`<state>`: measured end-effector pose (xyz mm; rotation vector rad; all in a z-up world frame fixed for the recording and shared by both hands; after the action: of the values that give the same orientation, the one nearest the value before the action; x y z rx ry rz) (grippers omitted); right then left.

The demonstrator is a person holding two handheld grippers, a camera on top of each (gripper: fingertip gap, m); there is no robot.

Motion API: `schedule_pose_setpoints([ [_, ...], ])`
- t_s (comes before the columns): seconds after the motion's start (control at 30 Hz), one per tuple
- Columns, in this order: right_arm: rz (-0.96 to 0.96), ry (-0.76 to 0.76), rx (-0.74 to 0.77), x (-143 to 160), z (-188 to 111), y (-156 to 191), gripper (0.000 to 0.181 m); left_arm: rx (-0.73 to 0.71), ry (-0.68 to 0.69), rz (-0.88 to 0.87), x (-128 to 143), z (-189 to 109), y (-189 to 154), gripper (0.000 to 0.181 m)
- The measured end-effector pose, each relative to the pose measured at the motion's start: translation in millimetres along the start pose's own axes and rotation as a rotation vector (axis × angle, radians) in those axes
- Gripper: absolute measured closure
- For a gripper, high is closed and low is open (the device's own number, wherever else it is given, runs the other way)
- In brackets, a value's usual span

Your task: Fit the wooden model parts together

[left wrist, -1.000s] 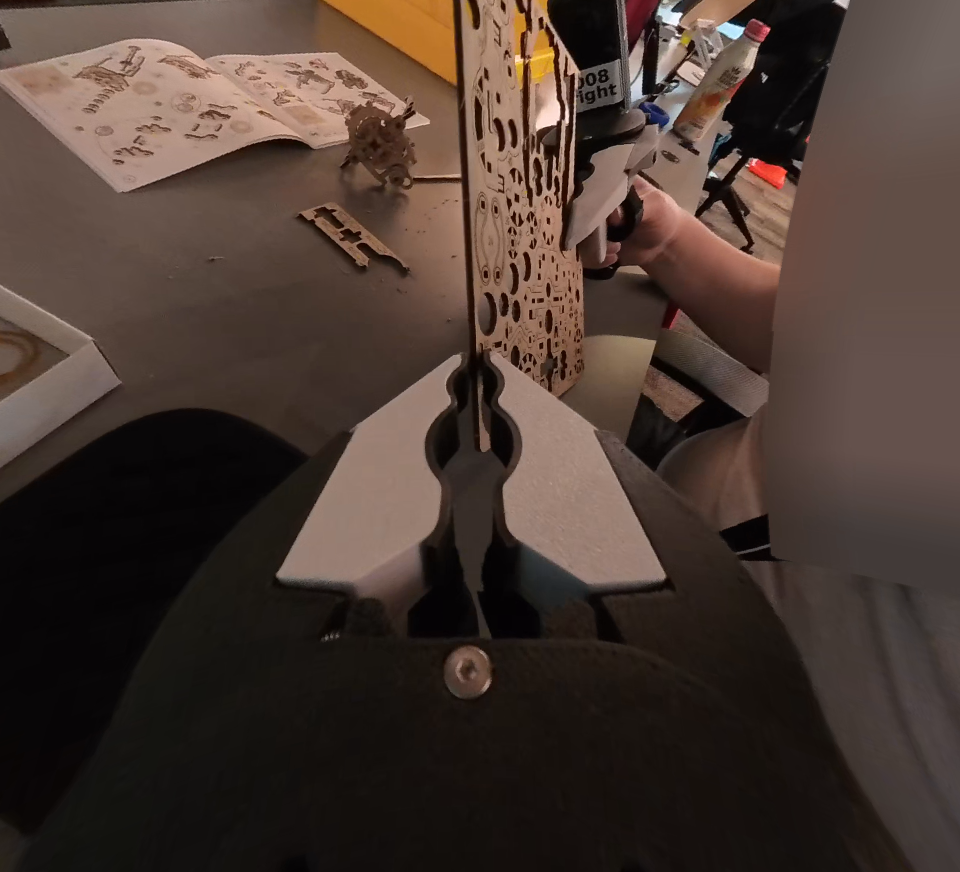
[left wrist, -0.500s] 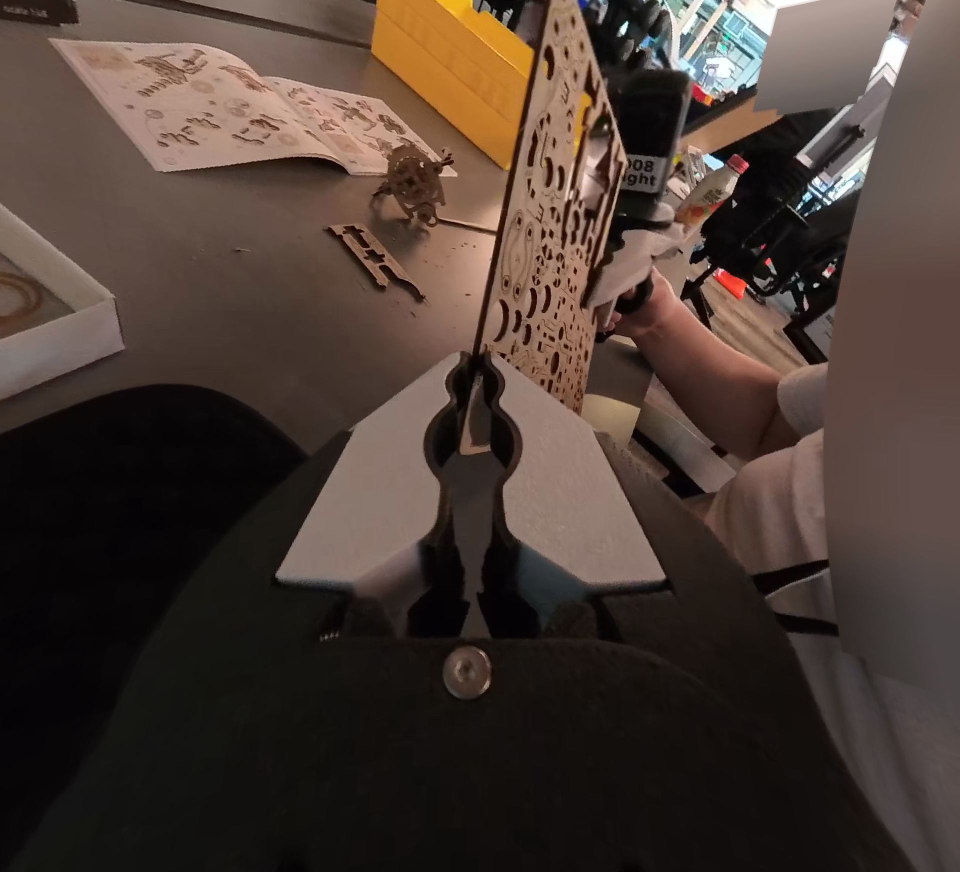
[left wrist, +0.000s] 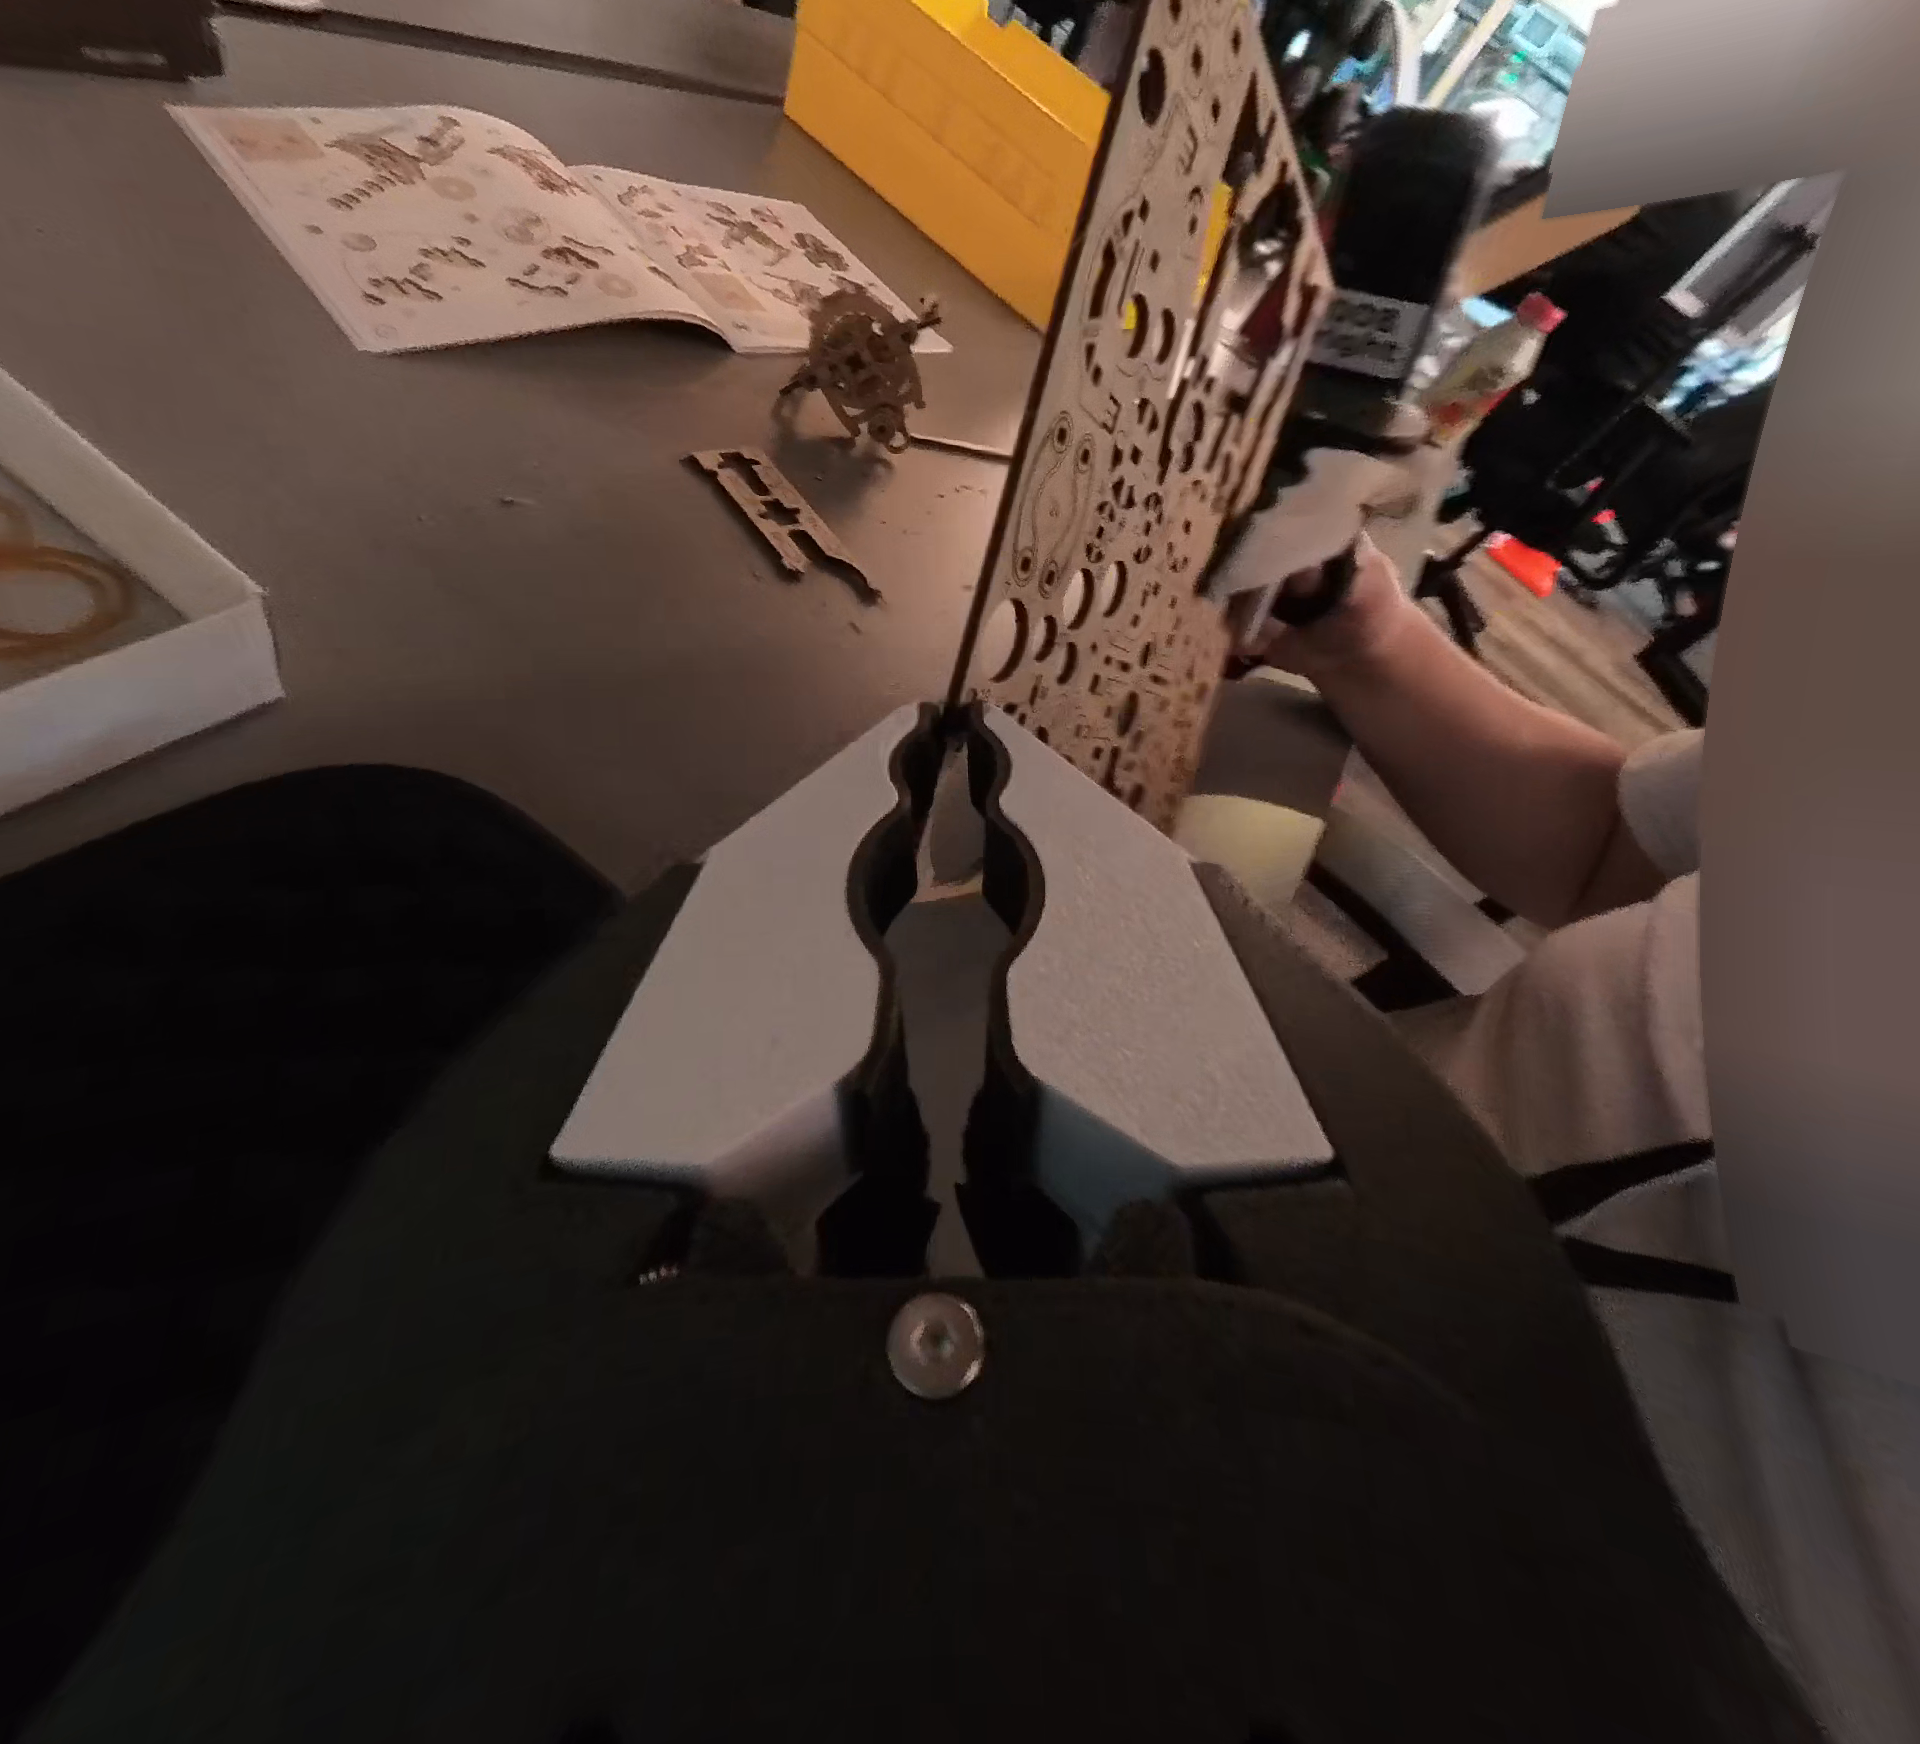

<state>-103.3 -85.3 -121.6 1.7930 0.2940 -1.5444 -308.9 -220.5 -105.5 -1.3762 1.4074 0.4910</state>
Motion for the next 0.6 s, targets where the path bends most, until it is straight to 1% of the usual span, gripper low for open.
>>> schedule_pose_setpoints([
  [0.1,0.074,-0.066,-0.072,-2.7,-4.8,-1.0,0.181,0.137,-0.019,-0.064,-3.0,-5.5,-4.1,0.179],
  [0.13,0.076,-0.067,-0.076,-2.4,-4.3,-1.1,0.180,0.142,-0.023,-0.067,-3.4,-6.2,-4.1,0.179],
  [0.23,0.061,-0.051,-0.056,-1.3,-3.2,-1.6,0.180,0.090,-0.033,-0.014,-2.2,-6.4,-5.1,0.178],
  [0.3,0.078,-0.072,-0.075,-2.4,-3.4,-1.3,0.180,0.101,-0.055,-0.036,-3.7,-7.5,-6.3,0.179],
  [0.5,0.031,-0.084,-0.075,-4.9,-1.3,3.8,0.180,0.126,-0.119,-0.116,-5.6,-8.1,-4.2,0.178],
  [0.6,0.007,-0.076,-0.075,-5.3,2.1,6.7,0.178,0.074,-0.134,-0.113,-5.4,-7.6,-2.3,0.178],
])
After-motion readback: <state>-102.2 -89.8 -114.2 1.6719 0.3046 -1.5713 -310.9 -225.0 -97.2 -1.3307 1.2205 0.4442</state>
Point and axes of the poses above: each gripper's, where its closed fingertips meet, z out along the fingers, x out of its underside, y = z × x across the jaws, the point moved 8 cm from there along -z, back along the fingers, and after that the axes turned 12 degrees about -x, right-handed, at the moved point
